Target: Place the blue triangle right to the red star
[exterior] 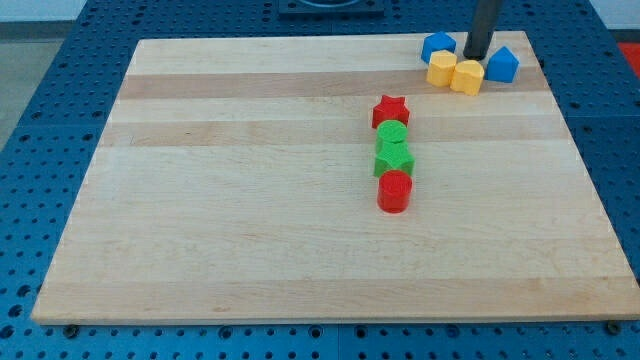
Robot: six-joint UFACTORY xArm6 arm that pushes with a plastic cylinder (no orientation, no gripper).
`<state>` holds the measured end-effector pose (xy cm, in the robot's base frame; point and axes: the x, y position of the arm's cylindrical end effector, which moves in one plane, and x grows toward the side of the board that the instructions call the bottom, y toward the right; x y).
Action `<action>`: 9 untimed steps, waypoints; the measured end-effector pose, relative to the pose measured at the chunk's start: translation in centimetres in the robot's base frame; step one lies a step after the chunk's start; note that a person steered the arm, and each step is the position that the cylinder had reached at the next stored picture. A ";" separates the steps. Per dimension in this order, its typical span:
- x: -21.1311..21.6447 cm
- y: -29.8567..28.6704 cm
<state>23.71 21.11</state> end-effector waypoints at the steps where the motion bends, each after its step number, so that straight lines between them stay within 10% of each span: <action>1: -0.5 1.8; 9: 6.0 0.9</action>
<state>29.71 22.02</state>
